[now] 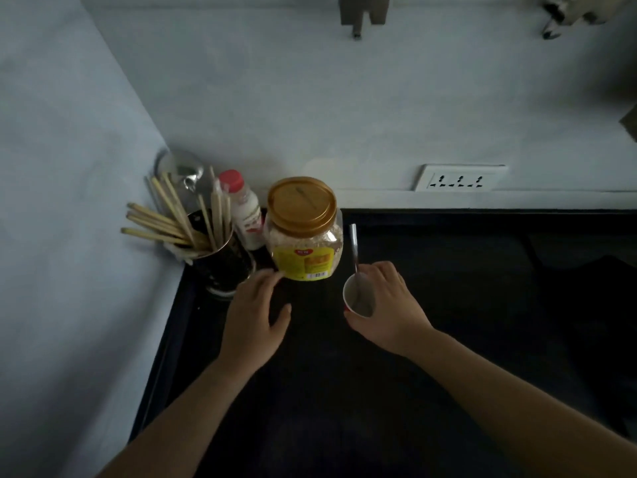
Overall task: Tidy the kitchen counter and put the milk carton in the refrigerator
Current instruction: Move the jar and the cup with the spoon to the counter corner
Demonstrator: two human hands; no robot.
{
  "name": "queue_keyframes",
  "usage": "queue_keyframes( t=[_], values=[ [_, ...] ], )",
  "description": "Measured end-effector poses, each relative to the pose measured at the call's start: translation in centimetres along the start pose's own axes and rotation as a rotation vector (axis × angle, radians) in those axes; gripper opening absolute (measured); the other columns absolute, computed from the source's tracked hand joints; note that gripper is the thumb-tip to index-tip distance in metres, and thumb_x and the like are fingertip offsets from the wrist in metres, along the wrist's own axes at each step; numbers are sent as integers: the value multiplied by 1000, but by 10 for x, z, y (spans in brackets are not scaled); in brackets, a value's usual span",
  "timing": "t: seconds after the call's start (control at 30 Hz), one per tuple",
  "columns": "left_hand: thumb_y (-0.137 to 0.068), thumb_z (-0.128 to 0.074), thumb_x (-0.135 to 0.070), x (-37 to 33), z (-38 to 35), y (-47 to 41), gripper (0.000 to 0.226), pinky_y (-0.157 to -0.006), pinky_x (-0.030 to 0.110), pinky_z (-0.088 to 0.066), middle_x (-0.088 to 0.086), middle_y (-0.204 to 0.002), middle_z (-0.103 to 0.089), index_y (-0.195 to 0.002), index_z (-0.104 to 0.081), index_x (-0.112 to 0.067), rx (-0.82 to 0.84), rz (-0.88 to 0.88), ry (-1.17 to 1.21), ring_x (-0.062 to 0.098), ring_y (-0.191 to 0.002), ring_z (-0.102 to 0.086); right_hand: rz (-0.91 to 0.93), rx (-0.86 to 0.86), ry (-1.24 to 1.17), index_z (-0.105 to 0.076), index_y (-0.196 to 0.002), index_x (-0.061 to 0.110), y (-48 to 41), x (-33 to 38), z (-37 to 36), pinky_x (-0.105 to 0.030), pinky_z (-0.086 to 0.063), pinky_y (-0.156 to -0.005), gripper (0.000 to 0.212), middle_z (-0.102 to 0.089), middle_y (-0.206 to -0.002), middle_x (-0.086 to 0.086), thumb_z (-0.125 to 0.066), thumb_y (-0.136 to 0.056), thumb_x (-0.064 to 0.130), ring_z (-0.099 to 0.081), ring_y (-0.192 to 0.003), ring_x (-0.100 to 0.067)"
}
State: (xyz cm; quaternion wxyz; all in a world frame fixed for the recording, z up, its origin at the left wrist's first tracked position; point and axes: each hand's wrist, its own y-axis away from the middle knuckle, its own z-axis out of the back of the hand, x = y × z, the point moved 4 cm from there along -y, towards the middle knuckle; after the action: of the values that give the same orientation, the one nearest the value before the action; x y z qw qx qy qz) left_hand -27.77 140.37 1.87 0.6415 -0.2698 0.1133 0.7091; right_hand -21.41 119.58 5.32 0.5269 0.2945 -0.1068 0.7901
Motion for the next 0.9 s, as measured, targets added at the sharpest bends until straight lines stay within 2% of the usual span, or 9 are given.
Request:
queue_keyframes(
  t=[0.1,0.17,0.3,0.47,0.67,0.73,0.83,0.9],
  values=[
    [-81,-63,-35,28,-35,24,57,-103,44,-40,10,-140,-45,-133,-47,-19,217,87,-152,28,-130,-42,42,39,-12,-33,-133,24,-7,9,-21,-30,-44,-92,76,-32,-131,4,-74,-70,40,-37,-120,-14],
    [-84,-57,-43,39,-50,32,60,-106,48,-36,9,-149,-35,-139,-40,-24,341,140,-229,29,-137,-33,57,53,-16,-33,-133,24,-13,13,-32,-31,-45,-92,76,-32,-130,4,-73,-71,39,-36,-120,-14],
    [-88,-44,-51,49,-70,46,62,-112,51,-25,6,-156,-20,-144,-27,-30,442,181,-295,28,-143,-19,83,109,23,-30,-134,27,-26,18,-49,-31,-44,-94,76,-30,-132,6,-73,-71,37,-34,-122,-13],
    [-85,-31,-55,53,-75,52,60,-103,54,-33,7,-150,-35,-140,-32,-31,407,169,-353,30,-136,-35,99,173,62,-26,-137,29,-44,21,-67,-31,-40,-97,80,-27,-138,7,-73,-73,37,-29,-128,-14],
    [-85,-32,-55,57,-75,49,59,-104,53,-32,7,-149,-35,-140,-34,-31,403,142,-327,30,-136,-35,142,155,34,-29,-136,27,-59,27,-73,-33,-41,-99,77,-27,-141,5,-73,-74,37,-28,-132,-16],
    [-88,-36,-51,55,-66,40,54,-102,46,-38,8,-144,-43,-135,-42,-26,357,108,-280,29,-132,-42,125,152,10,-27,-138,26,-57,23,-75,-34,-43,-100,82,-27,-142,6,-74,-71,39,-28,-132,-15],
    [-91,-47,-41,52,-48,16,47,-101,29,-35,3,-137,-49,-133,-47,-21,281,147,-87,19,-128,-44,111,149,-35,-26,-138,27,-53,17,-76,-35,-43,-100,86,-29,-141,7,-75,-69,41,-31,-131,-15],
    [-90,-51,-37,44,-32,-3,42,-95,23,-38,-2,-129,-55,-130,-50,-21,187,153,35,13,-119,-50,113,142,-46,-26,-138,26,-52,14,-76,-33,-41,-101,86,-30,-141,7,-76,-69,40,-32,-130,-14]
  ],
)
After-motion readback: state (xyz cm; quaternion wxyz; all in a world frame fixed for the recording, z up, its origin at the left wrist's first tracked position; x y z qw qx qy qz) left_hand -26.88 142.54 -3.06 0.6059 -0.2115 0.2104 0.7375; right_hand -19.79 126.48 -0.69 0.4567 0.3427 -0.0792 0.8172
